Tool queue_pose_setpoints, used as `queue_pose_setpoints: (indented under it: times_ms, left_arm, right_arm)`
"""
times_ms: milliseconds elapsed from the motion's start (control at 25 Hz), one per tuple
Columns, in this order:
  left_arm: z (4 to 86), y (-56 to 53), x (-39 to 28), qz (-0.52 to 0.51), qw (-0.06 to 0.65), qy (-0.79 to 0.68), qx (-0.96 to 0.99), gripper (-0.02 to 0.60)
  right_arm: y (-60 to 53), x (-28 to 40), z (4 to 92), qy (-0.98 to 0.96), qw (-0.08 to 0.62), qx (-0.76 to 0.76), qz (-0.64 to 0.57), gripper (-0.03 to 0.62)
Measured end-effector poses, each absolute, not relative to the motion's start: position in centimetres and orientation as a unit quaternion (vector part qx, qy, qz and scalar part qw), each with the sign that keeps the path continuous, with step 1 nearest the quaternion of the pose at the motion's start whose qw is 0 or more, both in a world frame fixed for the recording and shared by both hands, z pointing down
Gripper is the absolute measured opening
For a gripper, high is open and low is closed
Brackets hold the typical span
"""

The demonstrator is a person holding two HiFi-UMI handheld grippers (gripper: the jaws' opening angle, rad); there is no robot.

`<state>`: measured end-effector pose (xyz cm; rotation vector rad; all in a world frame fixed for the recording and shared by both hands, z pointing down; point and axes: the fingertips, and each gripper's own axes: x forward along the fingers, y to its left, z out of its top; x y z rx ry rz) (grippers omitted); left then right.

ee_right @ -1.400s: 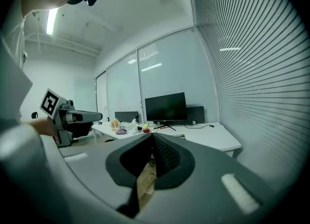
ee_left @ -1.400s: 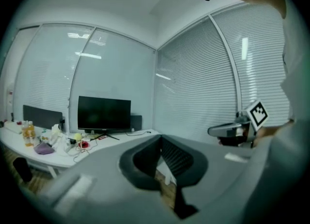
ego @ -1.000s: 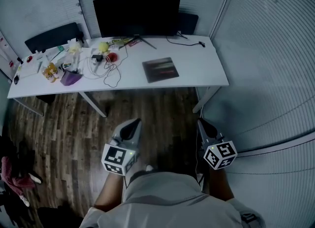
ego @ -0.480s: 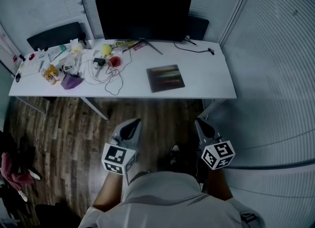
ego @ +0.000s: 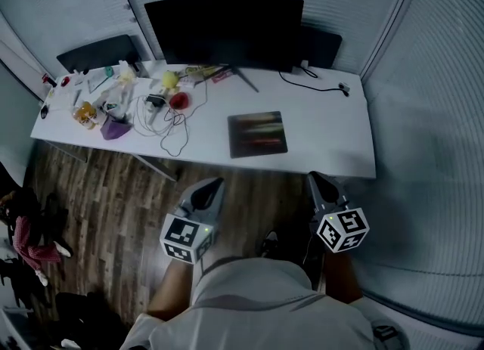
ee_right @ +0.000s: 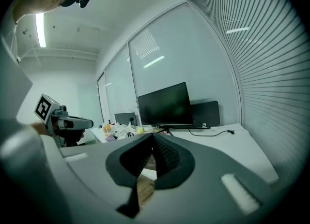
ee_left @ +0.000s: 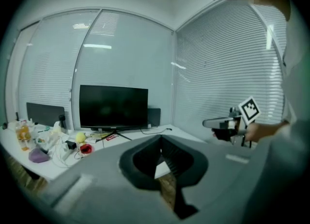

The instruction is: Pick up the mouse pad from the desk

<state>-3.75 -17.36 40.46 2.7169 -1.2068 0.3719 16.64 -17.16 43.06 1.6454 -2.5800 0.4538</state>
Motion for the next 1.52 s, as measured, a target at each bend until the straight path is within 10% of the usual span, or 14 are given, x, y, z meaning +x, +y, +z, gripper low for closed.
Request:
queue_pose_setpoints:
  times_ms: [880, 1520]
  left_arm:
    - [47.6, -31.0, -1.0, 0.173, 0.136, -0.414, 0.883, 0.003]
    - [55.8, -40.0, -5.0, 0.257, 0.195, -0.352, 0.879, 0.053]
  right_arm:
    - [-31.4, 18.3, 49.2, -0.841, 0.071, 0.499, 0.198, 0.003]
    - [-42.0, 11.4, 56.9, -0.801, 0.250, 0.501, 0.213, 0.042]
